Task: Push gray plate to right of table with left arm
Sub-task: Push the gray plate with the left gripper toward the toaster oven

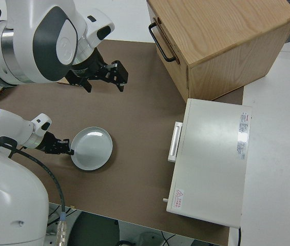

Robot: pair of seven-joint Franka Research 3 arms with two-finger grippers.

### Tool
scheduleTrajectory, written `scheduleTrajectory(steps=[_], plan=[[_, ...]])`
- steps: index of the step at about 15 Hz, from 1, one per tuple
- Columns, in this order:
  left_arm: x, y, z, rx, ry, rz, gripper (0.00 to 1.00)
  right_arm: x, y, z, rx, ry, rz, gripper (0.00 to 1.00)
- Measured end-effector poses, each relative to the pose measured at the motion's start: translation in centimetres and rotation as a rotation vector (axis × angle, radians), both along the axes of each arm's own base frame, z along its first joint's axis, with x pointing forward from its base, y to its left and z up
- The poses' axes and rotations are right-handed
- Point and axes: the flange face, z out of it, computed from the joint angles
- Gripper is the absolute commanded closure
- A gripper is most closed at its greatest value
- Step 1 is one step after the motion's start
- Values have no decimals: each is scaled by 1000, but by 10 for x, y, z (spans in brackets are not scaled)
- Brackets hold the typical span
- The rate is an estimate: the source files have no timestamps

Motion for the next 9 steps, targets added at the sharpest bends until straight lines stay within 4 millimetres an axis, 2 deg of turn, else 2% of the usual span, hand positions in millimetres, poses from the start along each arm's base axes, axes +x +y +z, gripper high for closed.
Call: scheduleTrajectory(steps=[1,2,3,5,7,9], plan=[[0,-1,0,-2,2,2,1000,0,0,0,0,0,0,5],[1,-2,0,-2,3,4,914,0,0,0,0,0,0,5],[1,-3,0,-3,4,6,749,0,0,0,0,0,0,5],[1,-4,-3,-2,8,7,548,0,0,0,0,0,0,5],[2,-6,-7,-4,11,9,230,0,0,0,0,0,0,5],[4,-9,-5,-9,11,10,91,0,0,0,0,0,0,5]])
